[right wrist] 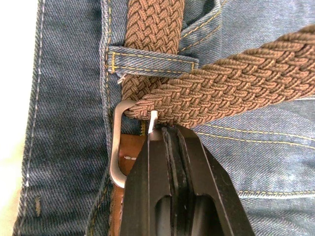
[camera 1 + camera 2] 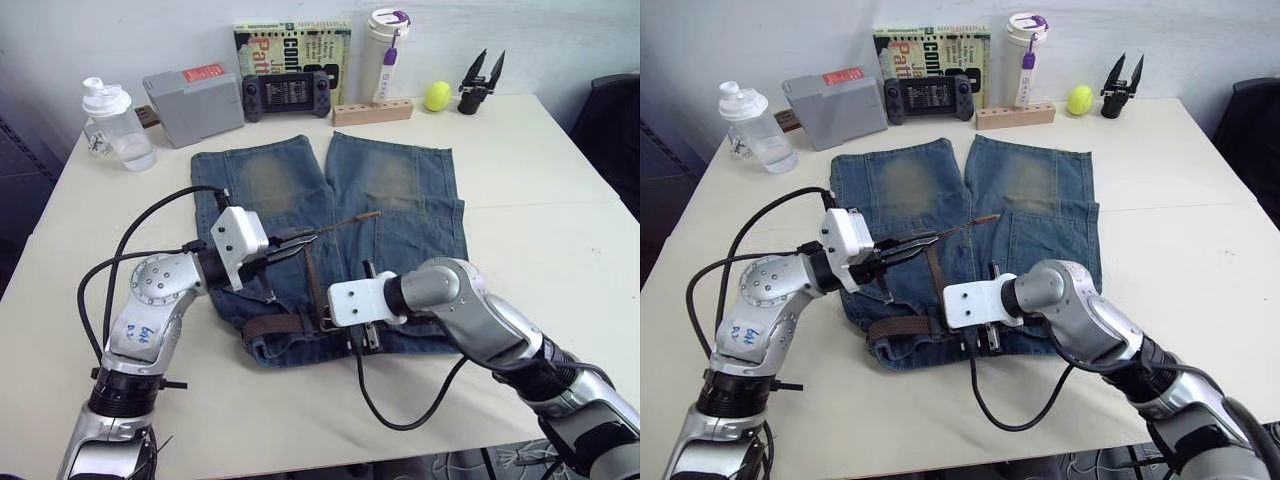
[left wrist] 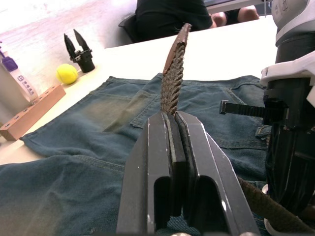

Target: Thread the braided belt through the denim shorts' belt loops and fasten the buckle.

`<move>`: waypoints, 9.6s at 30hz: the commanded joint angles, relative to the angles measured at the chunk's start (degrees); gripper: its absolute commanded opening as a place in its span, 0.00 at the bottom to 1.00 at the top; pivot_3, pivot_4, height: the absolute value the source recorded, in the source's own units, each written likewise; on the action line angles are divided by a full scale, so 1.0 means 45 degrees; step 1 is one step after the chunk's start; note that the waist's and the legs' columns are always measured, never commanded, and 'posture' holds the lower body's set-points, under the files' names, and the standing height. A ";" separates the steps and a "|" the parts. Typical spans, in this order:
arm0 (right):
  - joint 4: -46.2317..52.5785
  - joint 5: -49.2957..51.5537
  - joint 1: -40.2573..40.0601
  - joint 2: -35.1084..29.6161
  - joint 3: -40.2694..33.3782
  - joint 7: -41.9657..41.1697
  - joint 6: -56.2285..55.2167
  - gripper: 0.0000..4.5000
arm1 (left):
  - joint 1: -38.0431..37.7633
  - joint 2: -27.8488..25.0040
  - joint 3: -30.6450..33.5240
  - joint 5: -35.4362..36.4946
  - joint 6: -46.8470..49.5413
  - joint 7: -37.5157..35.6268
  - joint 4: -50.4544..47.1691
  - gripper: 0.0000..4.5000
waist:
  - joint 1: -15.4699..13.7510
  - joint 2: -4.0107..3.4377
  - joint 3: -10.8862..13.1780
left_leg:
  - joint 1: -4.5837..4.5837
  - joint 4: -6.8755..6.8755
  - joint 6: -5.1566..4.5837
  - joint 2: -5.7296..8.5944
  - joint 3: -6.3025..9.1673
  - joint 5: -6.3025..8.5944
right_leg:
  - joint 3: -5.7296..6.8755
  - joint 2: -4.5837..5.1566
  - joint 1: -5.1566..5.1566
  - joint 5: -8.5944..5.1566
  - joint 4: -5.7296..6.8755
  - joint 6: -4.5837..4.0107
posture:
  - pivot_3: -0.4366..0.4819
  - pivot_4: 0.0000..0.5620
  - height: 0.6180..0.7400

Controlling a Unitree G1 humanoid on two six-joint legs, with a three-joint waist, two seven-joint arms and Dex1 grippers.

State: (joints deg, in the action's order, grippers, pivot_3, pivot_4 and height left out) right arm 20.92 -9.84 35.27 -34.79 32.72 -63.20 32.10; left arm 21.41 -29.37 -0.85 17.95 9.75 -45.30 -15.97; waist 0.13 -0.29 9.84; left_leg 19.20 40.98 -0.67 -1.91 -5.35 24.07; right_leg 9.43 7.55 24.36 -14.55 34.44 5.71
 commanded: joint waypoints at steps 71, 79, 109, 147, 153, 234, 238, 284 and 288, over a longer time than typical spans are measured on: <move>-0.4120 0.0119 0.1169 0.1445 0.4333 -0.2931 0.1731 0.01 | 0.6440 0.1914 -0.1230 0.0084 -0.2644 -0.2558 0.4763 0.00 | 0.0331 -0.0031 -0.0191 | -0.0034 -0.0013 0.0016 -0.0011 0.0004 -0.0007 | 0.0006 -0.0035 -0.0018 -0.0005 0.0004 -0.0009 | 0.48 0.27 0.85; -0.4232 -0.0364 0.0808 0.1663 0.4364 -0.3464 0.1517 0.01 | 0.8622 0.4149 -0.1830 -0.0045 -0.3329 -0.3007 0.6235 0.00 | 0.0323 -0.0038 -0.0248 | -0.0042 -0.0007 0.0015 -0.0005 0.0007 -0.0007 | 0.0005 -0.0029 -0.0037 -0.0005 0.0001 -0.0008 | 0.48 0.27 0.85; -0.2580 0.0444 -0.0344 0.2839 -0.0587 -0.0704 0.2502 0.01 | 0.3521 0.1015 0.0521 -0.1796 -0.3434 -0.2181 0.4522 0.00 | 0.0660 -0.0091 -0.0286 | -0.0290 -0.0206 0.0045 -0.0036 0.0048 -0.0025 | -0.0024 -0.0029 -0.0206 -0.0012 -0.0077 -0.0020 | 0.48 0.27 0.85; 0.3324 -0.1412 -0.6081 -0.0914 -0.2088 0.5844 -0.1955 0.99 | -0.3412 -0.1713 0.1454 -0.0941 -0.3449 -0.0920 -0.0430 0.00 | -0.0011 -0.0122 -0.0067 | 0.0000 -0.0151 0.0035 0.0012 -0.0004 -0.0038 | -0.0011 -0.0012 0.0035 -0.0005 -0.0081 -0.0008 | 0.48 0.27 0.85; 0.3043 -0.2293 -0.6162 -0.0326 -0.1955 0.6475 -0.1783 0.99 | -0.3398 -0.1932 0.1485 -0.0890 -0.3366 -0.1005 -0.0427 0.00 | -0.0006 -0.0120 -0.0068 | -0.0006 -0.0151 0.0042 0.0008 -0.0002 -0.0045 | -0.0011 -0.0016 0.0030 -0.0005 -0.0077 -0.0008 | 0.48 0.27 0.85; 0.2284 -0.3752 -0.5282 -0.0009 -0.2583 0.3619 -0.4732 0.04 | 0.1935 -0.0018 -0.3239 -0.5147 -0.7836 -0.1486 0.4720 0.00 | -0.0028 -0.0110 -0.0069 | 0.0005 -0.0109 0.0039 0.0017 -0.0006 -0.0064 | -0.0010 -0.0023 0.0038 -0.0003 -0.0033 -0.0006 | 0.48 0.27 0.85; 0.2840 -0.3293 -0.5662 0.0054 -0.2945 0.3127 -0.3511 0.27 | 0.1589 0.0351 -0.3311 -0.5622 -0.7932 -0.0800 0.5048 0.00 | -0.0036 -0.0111 -0.0070 | 0.0004 -0.0090 0.0037 0.0018 -0.0001 -0.0063 | -0.0012 -0.0020 0.0035 -0.0003 -0.0013 -0.0006 | 0.48 0.27 0.85; 0.1106 0.2324 -0.3338 -0.2045 -0.4538 0.2562 0.0132 0.41 | 0.1453 0.0337 -0.4031 -0.6913 -0.8779 0.0506 0.5030 0.00 | -0.0299 -0.0108 -0.0073 | 0.0008 0.0008 -0.0015 0.0029 0.0000 -0.0032 | -0.0018 0.0010 0.0018 -0.0001 0.0039 -0.0001 | 0.48 0.27 0.85; 0.1254 0.2168 -0.3415 -0.2247 -0.4314 0.2543 0.0040 0.00 | 0.1502 0.0224 -0.3944 -0.7217 -0.9167 0.0861 0.5088 0.00 | -0.0302 -0.0108 -0.0072 | 0.0009 0.0009 -0.0015 0.0029 0.0001 -0.0032 | -0.0018 0.0010 0.0018 0.0000 0.0039 -0.0001 | 0.48 0.27 0.85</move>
State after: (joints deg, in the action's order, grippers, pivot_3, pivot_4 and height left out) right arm 24.98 0.79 19.88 -43.78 13.44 -51.85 33.31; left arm 28.09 -27.54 -18.59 -12.89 -29.79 -42.49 7.20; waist -1.23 -0.78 9.51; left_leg 19.24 41.02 -0.74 -1.78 -5.35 23.92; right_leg 9.34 7.60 24.44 -14.55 34.61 5.71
